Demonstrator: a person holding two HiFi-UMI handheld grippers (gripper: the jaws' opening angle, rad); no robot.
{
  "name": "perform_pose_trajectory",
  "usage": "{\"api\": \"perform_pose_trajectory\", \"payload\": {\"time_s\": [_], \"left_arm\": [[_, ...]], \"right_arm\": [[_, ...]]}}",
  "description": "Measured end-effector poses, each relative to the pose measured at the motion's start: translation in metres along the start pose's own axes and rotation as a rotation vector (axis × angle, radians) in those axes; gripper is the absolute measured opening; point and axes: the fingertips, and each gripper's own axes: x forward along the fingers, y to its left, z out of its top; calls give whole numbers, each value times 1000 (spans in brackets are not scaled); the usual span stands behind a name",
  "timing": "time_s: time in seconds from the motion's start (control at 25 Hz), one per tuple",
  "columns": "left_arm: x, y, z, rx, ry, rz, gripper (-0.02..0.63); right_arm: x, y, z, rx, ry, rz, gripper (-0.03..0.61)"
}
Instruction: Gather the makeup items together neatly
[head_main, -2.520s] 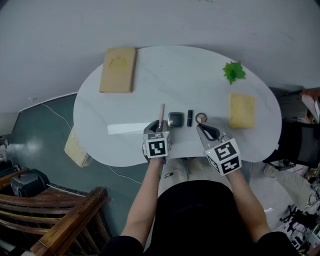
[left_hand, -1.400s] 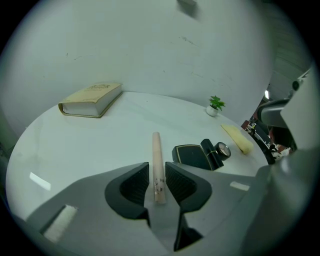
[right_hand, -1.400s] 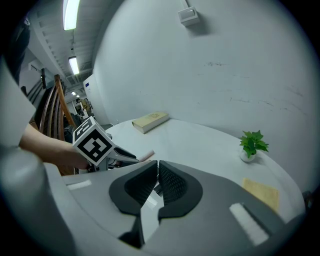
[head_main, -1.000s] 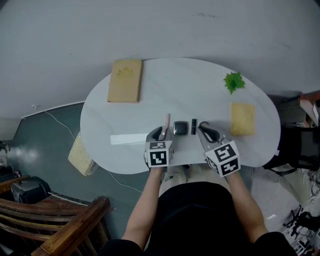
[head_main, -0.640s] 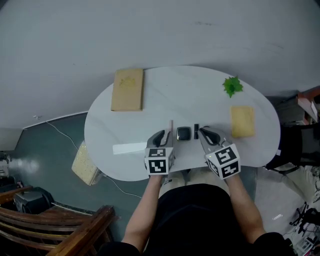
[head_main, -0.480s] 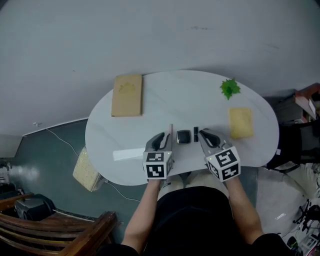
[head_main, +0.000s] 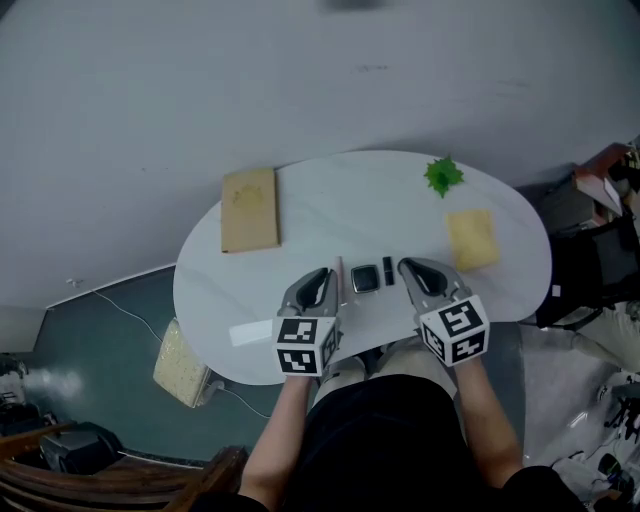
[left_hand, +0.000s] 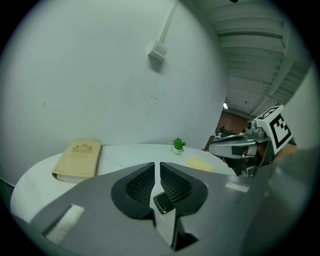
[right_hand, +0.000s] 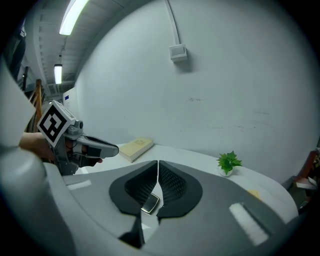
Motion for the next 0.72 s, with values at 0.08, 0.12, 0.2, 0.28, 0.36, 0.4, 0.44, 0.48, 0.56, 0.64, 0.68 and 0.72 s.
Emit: {"api": "perform_pose_trajectory", "payload": {"time_s": [0.08,0.12,0.2,0.28,0.36,0.4,0.44,0.48,0.56,0.64,0.68,0.72], "left_arm": [[-4,-2,7,10,-25,-20,22],[-6,-3,9,16,-34,-27,20],[-9,-3,12,31,-46,-36,4],[-13,-4,16,43,-56,-44,0],[-18,-6,20,52,-66,-56,0],[-20,-7,21,55,-71,-61,0],[-22,-9,23,58,-76,-66,0],[-24,-10,24,62,-81,-71,0],[-27,-14,27,71,-92,-79,0],[-30,-16,30,81,-103,-85,0],[-31,-17,32,86,-108,-88,0],[-31,-18,34,89,-113,-90,0]], "right_arm": [[-6,-2,2,11,-13,-15,15],[-9,-2,3,17,-20,-21,15],[-13,-3,4,29,-33,-30,15],[-17,-5,5,36,-44,-35,12],[-21,-6,5,40,-48,-42,9],[-23,-6,5,41,-50,-46,9],[-25,-7,5,41,-51,-51,9],[-28,-7,5,39,-53,-55,9],[-32,-7,6,34,-60,-60,9],[-36,-6,7,35,-71,-63,9],[-38,-6,8,39,-77,-64,9],[-39,-6,9,43,-83,-64,9]]}}
